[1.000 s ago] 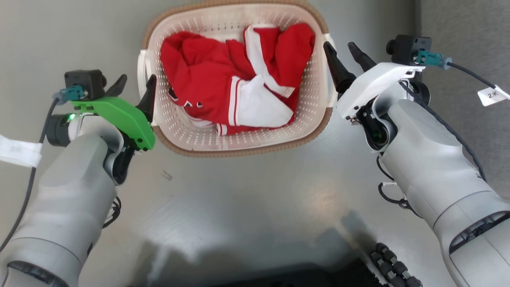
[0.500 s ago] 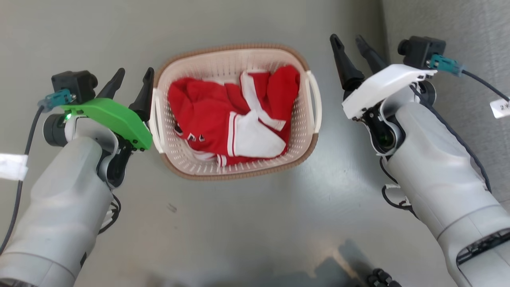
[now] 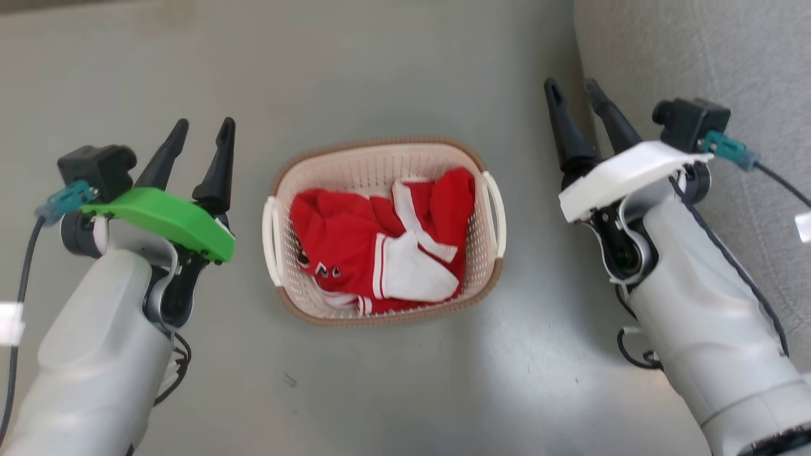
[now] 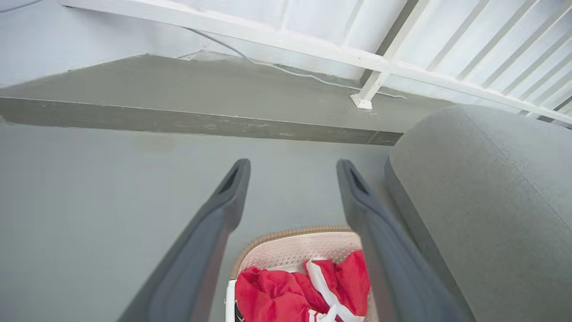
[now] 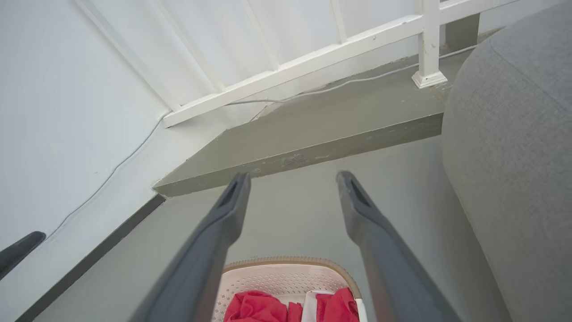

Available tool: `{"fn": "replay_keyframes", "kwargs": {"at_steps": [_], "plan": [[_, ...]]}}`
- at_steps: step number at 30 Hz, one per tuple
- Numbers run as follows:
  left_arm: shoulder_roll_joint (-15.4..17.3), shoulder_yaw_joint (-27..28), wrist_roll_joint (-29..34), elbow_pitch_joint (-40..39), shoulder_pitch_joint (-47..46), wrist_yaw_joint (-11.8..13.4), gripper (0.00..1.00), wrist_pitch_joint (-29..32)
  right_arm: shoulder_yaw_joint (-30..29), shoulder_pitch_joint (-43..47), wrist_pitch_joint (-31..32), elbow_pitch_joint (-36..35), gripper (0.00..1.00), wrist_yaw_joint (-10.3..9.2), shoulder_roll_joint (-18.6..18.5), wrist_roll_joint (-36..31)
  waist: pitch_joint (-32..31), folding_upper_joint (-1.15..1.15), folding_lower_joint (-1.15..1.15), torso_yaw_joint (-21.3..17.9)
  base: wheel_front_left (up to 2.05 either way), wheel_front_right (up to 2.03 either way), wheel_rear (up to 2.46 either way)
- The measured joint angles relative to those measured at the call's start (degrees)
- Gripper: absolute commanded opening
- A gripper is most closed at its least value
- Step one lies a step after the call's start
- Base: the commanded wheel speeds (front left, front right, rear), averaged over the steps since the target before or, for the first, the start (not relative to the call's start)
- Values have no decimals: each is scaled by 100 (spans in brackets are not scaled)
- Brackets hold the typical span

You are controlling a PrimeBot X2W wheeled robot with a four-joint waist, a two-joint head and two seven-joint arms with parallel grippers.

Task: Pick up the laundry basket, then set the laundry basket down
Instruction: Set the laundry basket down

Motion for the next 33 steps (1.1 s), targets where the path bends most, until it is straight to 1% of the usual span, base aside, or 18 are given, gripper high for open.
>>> {"fn": "replay_keyframes", "kwargs": {"at_steps": [2, 4, 8, 9, 16, 19, 22, 27, 33], "plan": [[-2, 174, 85, -197, 147, 0, 100, 0, -91, 153, 0, -165, 100, -13, -1, -120, -145, 0, 0, 18, 0, 0, 0], [-9, 379, 165, -356, 319, 0, 100, 0, -166, 307, 0, -316, 100, -96, -2, -259, -292, 0, 0, 37, 0, 0, 0], [-57, 655, 324, -624, 737, 0, 100, 0, -319, 636, 0, -576, 100, -154, 3, -485, -584, 0, 0, 74, 0, 0, 0], [-92, 736, 431, -780, 939, 0, 100, 0, -381, 815, -1, -711, 100, -204, 2, -605, -731, 0, 0, 91, 0, 0, 0], [-185, 1187, 1004, -1281, 1570, 0, 100, 0, -566, 1430, -1, -1106, 100, -334, 10, -965, -1247, 0, 0, 143, 0, 0, 0], [-237, 1296, 1201, -1479, 1874, 3, 100, 0, -595, 1691, -1, -1218, 100, -354, 15, -1102, -1467, 0, 0, 153, 0, 0, 0], [-304, 1406, 1456, -1696, 2144, 74, 100, 0, -604, 1963, 0, -1334, 100, -404, 20, -1188, -1677, 0, 0, 161, 0, 0, 0], [-393, 1555, 1677, -1953, 2490, 135, 100, 0, -660, 2245, 0, -1557, 100, -505, 37, -1385, -1945, 0, 0, 162, 0, 0, 0], [-499, 1697, 1834, -2182, 2844, 136, 100, 0, -792, 2461, 0, -1768, 100, -556, 37, -1465, -2096, 0, 0, 137, 0, 0, 0]]}}
